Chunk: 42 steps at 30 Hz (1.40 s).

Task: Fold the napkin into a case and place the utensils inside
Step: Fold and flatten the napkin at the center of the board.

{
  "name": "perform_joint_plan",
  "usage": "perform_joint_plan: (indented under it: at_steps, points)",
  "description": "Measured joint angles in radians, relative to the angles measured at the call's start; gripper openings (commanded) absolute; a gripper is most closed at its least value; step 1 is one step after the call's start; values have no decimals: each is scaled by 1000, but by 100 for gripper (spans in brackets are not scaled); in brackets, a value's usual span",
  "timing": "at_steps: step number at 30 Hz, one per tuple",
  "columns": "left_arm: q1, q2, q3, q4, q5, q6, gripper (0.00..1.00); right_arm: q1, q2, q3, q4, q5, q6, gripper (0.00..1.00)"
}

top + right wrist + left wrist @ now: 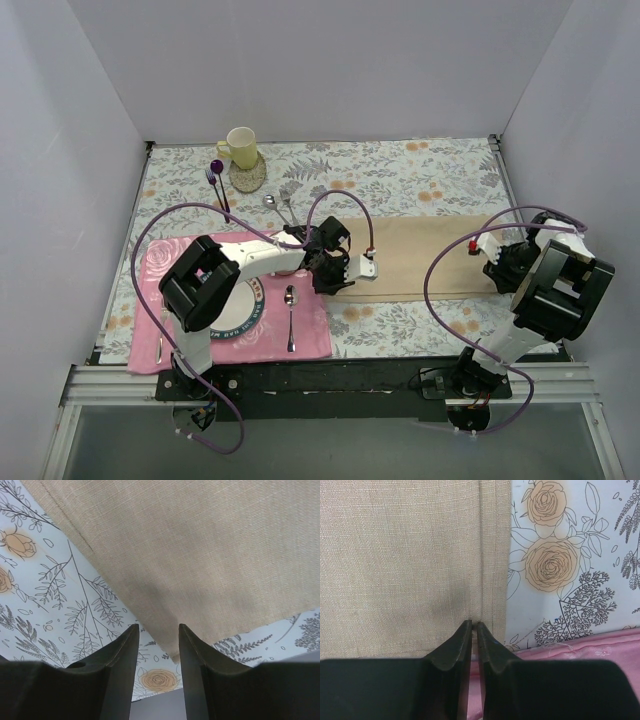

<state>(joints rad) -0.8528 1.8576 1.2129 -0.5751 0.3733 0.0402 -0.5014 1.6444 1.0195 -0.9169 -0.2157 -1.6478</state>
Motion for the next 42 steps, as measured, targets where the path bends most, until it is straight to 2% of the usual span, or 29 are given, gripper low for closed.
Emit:
perform_joint_plan:
  at_steps: [4, 13, 14, 15, 17, 19, 22, 32, 34, 38, 42]
  points:
    - [0, 0, 0, 0, 0, -4, 0, 0, 0, 19, 1, 0, 3, 44]
    - [0, -2, 31, -33, 0, -23, 0, 0, 1, 21, 2, -1, 28, 45]
    - [0, -2, 37, -37, 0, -26, 1, 0, 1, 21, 2, -1, 29, 45]
    - [0, -3, 43, -40, -3, -27, 9, 0, 1, 21, 2, -2, 30, 45]
    - [0, -3, 48, -42, -17, -33, 12, 0, 2, 24, 1, -3, 34, 45]
    - [0, -2, 48, -42, -37, -47, 20, 0, 8, 32, 1, -3, 41, 45]
    - [-2, -3, 48, -30, -58, -58, 27, 0, 18, 47, 1, -3, 50, 45]
    - [-27, -2, 12, 2, -79, -63, 31, 0, 37, 64, 1, -3, 61, 45]
    - [-29, -2, 5, 2, -80, -62, 30, 0, 37, 64, 1, -3, 62, 45]
    - [-32, -2, -9, 18, -87, -59, 13, 0, 37, 64, 1, -3, 62, 45]
    - [-32, -4, -11, 30, -98, -56, 6, 0, 37, 64, 2, -2, 56, 45]
